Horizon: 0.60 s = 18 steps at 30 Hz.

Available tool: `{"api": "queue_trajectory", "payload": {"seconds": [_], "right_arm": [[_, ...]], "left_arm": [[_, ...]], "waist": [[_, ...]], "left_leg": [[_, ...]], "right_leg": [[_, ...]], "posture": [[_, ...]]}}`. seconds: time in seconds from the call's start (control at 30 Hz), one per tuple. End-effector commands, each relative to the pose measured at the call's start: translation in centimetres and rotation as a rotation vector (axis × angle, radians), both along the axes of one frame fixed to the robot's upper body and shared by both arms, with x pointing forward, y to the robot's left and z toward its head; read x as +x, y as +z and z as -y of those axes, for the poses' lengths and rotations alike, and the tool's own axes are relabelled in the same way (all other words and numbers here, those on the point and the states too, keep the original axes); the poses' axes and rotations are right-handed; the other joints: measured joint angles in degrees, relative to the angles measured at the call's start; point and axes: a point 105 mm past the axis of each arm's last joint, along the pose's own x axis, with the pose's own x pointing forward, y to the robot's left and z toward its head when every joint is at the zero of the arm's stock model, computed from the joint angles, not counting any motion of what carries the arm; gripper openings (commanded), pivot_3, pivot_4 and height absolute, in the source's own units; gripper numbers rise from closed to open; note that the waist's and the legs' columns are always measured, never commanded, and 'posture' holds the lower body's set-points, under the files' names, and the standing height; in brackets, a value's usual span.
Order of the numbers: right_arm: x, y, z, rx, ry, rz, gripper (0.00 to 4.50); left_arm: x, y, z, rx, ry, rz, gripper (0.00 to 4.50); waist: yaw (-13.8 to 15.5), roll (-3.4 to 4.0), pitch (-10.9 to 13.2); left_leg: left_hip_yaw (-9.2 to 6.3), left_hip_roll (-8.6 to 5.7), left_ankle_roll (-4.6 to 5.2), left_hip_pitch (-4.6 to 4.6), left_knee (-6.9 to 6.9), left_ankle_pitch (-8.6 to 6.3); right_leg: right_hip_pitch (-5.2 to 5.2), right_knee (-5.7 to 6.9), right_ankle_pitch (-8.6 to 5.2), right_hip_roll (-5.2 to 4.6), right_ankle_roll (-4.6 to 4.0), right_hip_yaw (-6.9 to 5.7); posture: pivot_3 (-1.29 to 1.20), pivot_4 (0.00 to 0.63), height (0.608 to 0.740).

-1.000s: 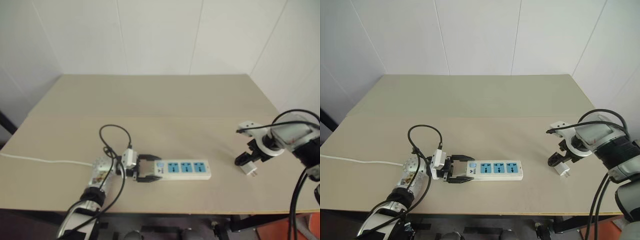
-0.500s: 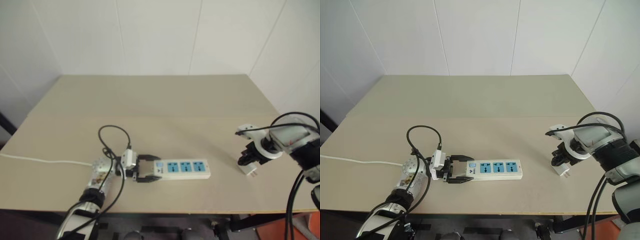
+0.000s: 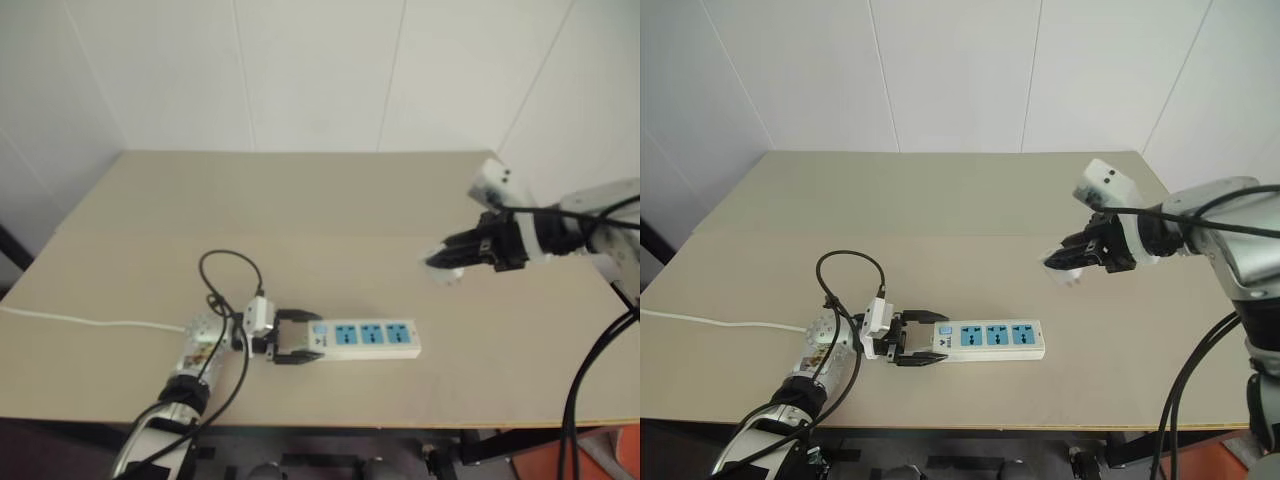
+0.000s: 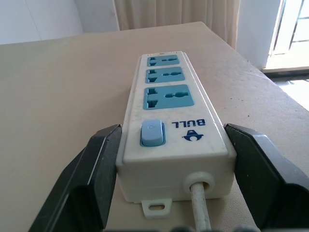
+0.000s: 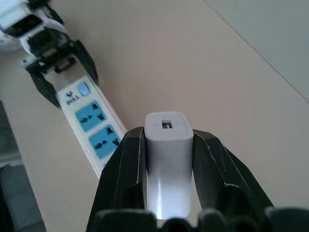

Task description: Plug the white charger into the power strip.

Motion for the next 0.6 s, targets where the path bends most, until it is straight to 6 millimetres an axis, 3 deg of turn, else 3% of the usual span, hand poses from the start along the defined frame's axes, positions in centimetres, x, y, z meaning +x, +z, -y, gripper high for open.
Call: {"api": "queue_trajectory", "payload": {"seconds": [0.03,0.33,0.6], "right_arm": [[-0.2,1.3,-1.2,0.284,0.106,0.219,1.12],[0.5,-2.0,-4.3,0.712,0.317,0.384,1.12],[0.5,-8.0,-9.2,0.732,0.467,0.324,1.12]], "left_arm": [[-0.3,-1.5,-0.4,0.053,0.037,-0.063,3.19],[-0.5,-1.4,-0.8,0.056,0.063,-0.078,3.19],[-1.3,-1.2,-1.4,0.084,0.034,-0.079,3.19]], "waist": [[-0.1,-0.09,0.0],[-0.7,-0.03,0.1],[-1.6,0.04,0.1]], "left_leg": [[0.01,0.01,0.0,0.16,0.0,0.0],[0.07,0.09,0.0,0.77,-0.11,0.0],[0.07,0.11,0.0,0.78,-0.17,0.0]], "right_leg": [[0.17,-0.03,0.02,0.0,0.01,0.01],[0.59,0.04,0.06,0.12,-0.03,0.11],[0.51,0.1,0.07,0.15,-0.07,0.11]], "posture": [[0.0,0.15,0.74],[0.0,0.15,0.74],[0.0,0.15,0.74]]}}
